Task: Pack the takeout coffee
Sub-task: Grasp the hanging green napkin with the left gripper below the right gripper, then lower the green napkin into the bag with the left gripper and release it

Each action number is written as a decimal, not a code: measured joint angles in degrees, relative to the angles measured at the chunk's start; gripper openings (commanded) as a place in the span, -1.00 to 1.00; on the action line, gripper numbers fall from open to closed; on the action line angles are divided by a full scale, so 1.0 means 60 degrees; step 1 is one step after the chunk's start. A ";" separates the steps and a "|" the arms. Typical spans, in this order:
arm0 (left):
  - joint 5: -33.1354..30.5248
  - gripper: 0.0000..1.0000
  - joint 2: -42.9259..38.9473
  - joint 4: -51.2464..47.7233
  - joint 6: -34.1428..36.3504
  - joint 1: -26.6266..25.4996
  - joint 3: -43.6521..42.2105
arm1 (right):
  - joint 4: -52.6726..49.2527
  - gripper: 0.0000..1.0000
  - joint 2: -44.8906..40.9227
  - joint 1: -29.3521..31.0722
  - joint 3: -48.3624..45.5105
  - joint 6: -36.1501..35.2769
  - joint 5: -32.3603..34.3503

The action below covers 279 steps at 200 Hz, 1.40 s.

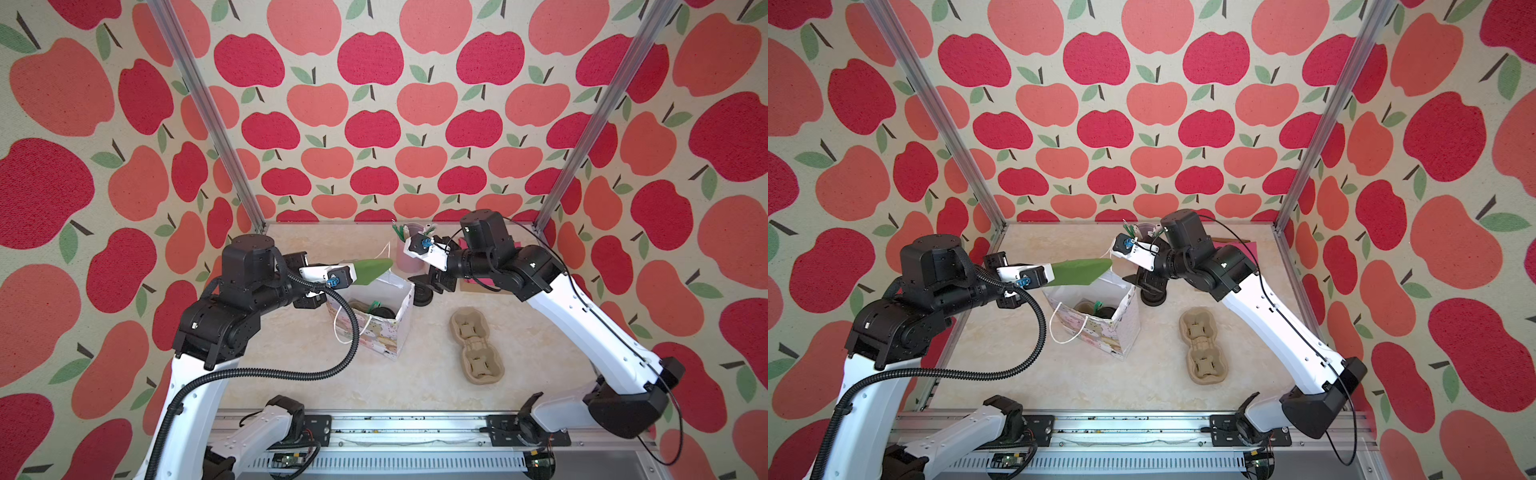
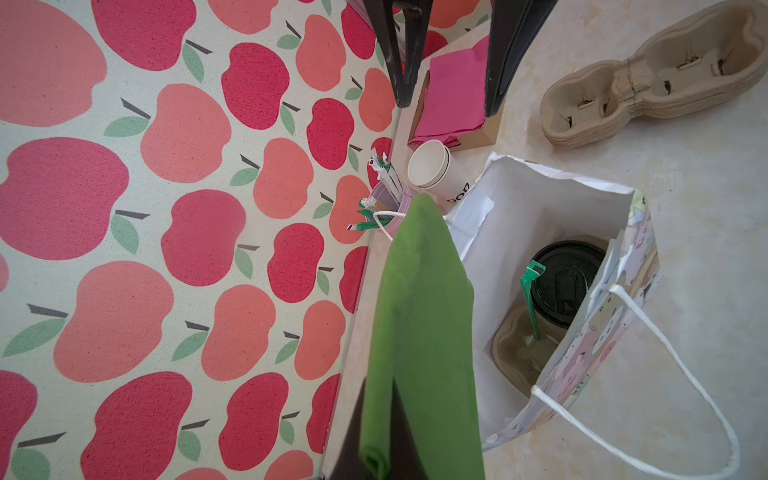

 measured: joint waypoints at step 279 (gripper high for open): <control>-0.1213 -1.00 0.3654 -0.2000 0.0619 -0.0831 0.1096 | 0.1035 0.59 -0.0583 -0.0186 -0.1861 0.0812 0.0350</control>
